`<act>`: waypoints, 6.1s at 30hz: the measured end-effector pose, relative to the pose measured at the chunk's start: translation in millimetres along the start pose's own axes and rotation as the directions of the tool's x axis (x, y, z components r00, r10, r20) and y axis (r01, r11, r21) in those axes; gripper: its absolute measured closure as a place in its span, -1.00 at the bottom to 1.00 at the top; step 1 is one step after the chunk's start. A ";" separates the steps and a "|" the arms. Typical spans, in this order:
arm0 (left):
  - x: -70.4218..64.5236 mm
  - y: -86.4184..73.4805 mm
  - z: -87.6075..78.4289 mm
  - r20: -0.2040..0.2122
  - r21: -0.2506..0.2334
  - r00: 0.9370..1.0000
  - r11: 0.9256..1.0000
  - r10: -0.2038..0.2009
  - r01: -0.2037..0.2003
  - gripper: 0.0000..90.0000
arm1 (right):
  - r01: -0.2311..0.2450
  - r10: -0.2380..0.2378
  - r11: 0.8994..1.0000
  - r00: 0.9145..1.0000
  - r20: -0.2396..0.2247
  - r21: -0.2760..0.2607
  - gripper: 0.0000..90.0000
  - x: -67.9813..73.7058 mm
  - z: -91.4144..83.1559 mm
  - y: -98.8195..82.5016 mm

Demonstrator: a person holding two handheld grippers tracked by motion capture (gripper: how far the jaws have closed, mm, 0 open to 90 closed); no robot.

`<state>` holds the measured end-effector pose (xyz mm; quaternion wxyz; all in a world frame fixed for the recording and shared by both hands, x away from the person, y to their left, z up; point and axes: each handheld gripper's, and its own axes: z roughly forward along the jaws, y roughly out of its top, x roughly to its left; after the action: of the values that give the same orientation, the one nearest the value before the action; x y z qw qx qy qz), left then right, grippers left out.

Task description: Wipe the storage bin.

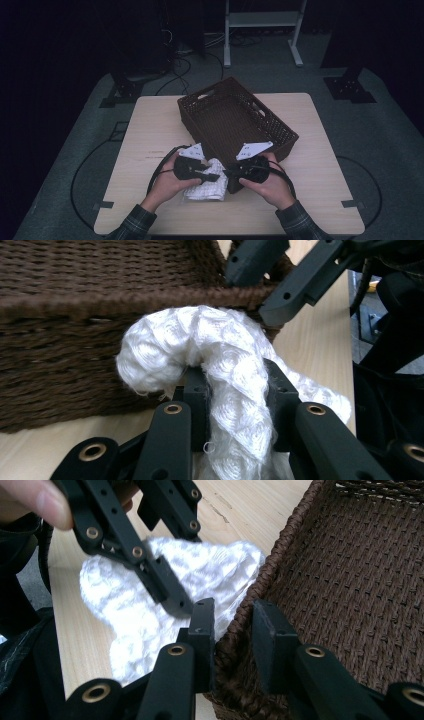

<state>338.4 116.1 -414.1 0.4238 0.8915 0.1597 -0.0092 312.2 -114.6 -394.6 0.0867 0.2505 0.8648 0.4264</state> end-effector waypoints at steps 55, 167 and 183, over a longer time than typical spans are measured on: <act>16.8 -45.9 -7.6 -0.111 0.092 0.989 0.990 -0.095 0.105 0.53 | -0.087 0.110 0.991 0.966 0.233 -0.105 0.56 -57.3 -71.1 -13.7; 30.9 -105.4 -72.3 -0.221 0.041 0.941 0.962 -0.254 0.270 0.52 | 0.041 -0.042 0.999 0.998 0.046 0.015 0.17 -108.6 -58.2 -35.0; 30.9 -105.9 -73.2 -0.223 0.038 0.939 0.961 -0.261 0.276 0.52 | 0.027 -0.028 0.999 0.999 0.022 0.036 0.20 -100.0 -51.8 -36.2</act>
<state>328.1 242.6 -451.7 0.3679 0.8711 0.3244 0.0248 366.3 -219.9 -397.0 0.0976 0.2449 0.8746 0.4068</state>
